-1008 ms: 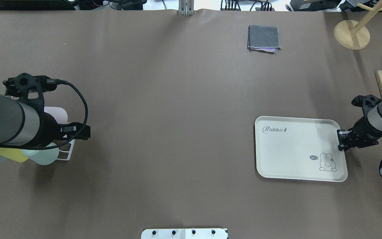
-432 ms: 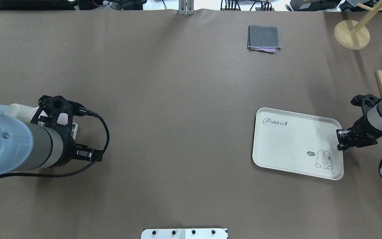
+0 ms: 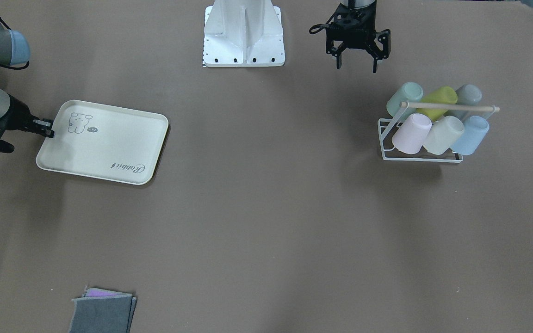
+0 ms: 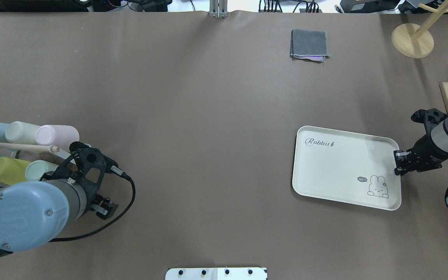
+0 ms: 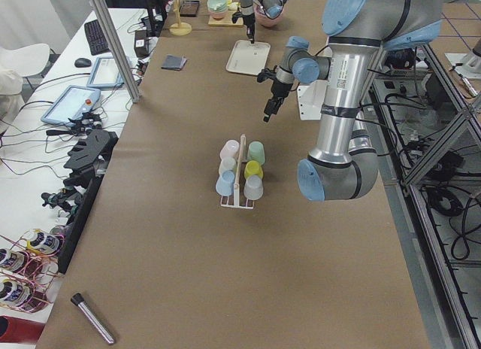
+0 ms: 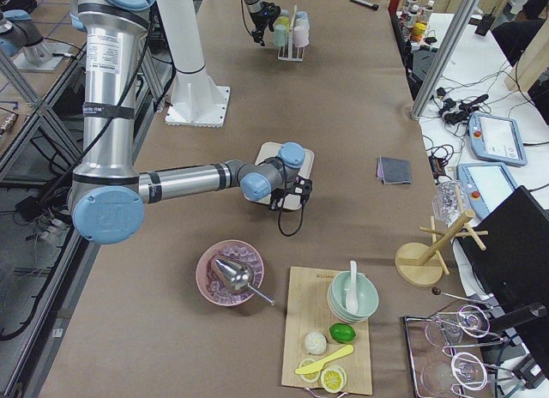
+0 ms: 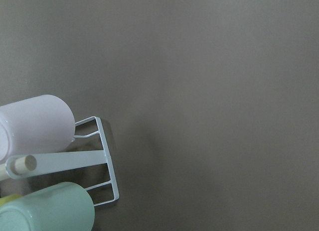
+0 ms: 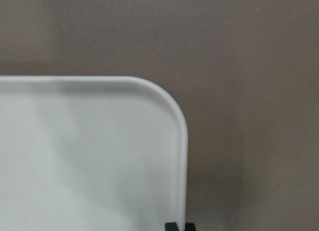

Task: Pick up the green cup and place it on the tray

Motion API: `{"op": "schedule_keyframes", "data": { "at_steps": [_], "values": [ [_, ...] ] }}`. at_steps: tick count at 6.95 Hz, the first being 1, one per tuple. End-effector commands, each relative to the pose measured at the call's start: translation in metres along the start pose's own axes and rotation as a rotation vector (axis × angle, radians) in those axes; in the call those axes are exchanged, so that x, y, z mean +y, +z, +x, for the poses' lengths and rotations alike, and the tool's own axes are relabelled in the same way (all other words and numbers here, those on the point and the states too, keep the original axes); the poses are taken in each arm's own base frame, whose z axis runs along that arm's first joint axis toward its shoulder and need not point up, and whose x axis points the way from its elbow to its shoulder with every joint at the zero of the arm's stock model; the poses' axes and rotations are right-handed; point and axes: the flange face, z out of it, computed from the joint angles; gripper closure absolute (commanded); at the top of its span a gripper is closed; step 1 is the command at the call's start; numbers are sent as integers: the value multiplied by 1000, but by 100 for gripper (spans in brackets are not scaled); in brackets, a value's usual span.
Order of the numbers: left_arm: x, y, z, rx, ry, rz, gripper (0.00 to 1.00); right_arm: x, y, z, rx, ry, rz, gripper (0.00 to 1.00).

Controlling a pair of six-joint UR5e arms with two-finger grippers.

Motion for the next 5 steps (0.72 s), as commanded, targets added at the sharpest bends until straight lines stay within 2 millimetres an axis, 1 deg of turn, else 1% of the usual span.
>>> {"op": "schedule_keyframes", "data": {
  "at_steps": [1,3,4,5],
  "values": [
    [14,7,11,-63,231,-29,2,7,-22,-9,-50,-28,2,99],
    [19,15,15,-180,442,-8,2,17,-46,-9,-92,-64,8,100],
    [18,16,13,-218,605,-11,2,17,-52,-6,-114,-108,16,100],
    [26,19,20,-234,694,-32,2,15,-61,-1,-135,-123,14,100]
  ]
}}
